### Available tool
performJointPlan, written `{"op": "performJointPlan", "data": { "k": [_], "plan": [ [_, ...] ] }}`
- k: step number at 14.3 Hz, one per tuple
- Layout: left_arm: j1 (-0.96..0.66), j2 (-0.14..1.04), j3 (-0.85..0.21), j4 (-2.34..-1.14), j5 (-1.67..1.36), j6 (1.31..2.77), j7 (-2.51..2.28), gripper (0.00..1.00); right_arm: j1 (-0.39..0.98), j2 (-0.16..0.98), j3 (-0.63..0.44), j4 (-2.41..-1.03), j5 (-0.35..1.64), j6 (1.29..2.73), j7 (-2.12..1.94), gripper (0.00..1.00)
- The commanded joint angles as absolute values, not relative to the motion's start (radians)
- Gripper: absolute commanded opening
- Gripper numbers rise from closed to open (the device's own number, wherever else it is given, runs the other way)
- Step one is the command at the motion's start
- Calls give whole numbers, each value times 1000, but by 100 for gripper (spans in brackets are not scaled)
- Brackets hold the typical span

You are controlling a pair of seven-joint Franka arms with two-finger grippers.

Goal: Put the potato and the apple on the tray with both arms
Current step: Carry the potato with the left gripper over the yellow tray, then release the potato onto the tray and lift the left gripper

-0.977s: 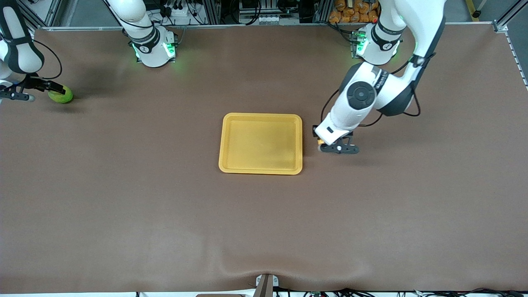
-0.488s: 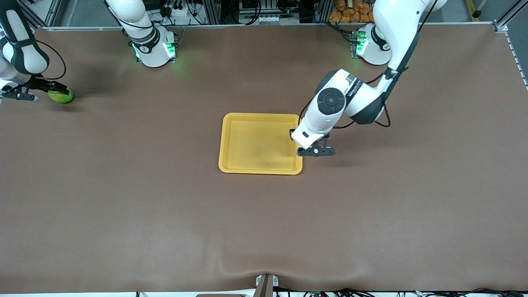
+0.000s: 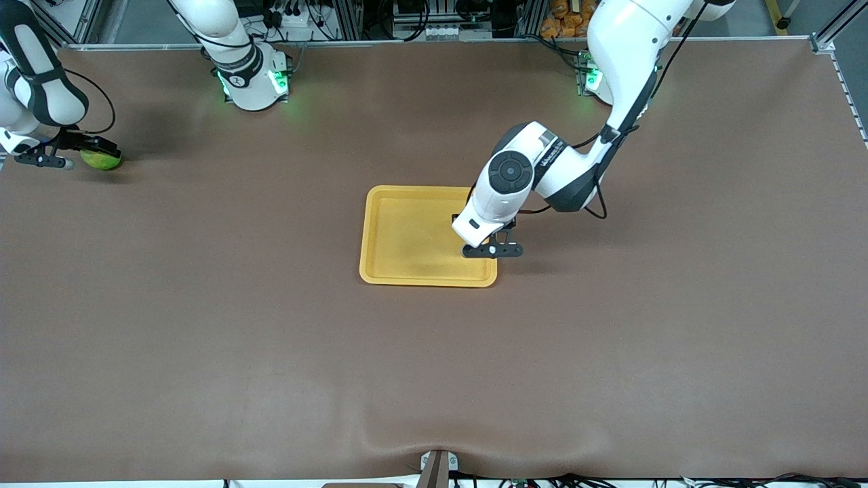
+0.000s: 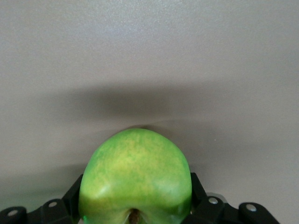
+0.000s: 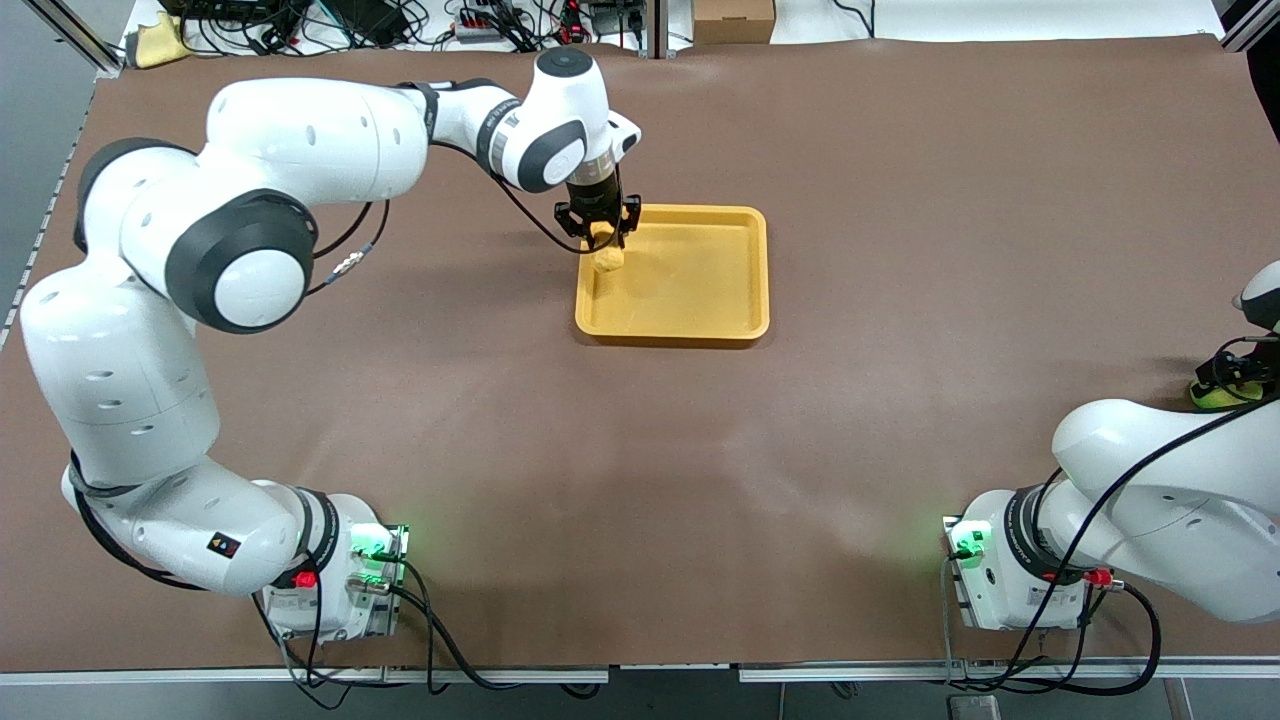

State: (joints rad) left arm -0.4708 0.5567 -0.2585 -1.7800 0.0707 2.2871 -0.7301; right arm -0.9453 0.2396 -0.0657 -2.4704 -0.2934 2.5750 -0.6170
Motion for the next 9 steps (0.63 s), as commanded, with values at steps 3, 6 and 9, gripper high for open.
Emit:
{"op": "performJointPlan", "data": {
  "k": [3, 6, 9],
  "plan": [
    [-486, 607, -253, -1730, 135, 2263, -749, 7, -950, 242, -41, -2447, -314, 2498, -623, 0],
    [-506, 633, -250, -1713, 138, 2263, -747, 17, -920, 238, -38, -2421, -311, 2451, -612, 0],
    [-506, 649, -250, -1707, 175, 2263, -750, 23, -870, 238, -38, -2385, -301, 2428, -606, 0]
  ]
}}
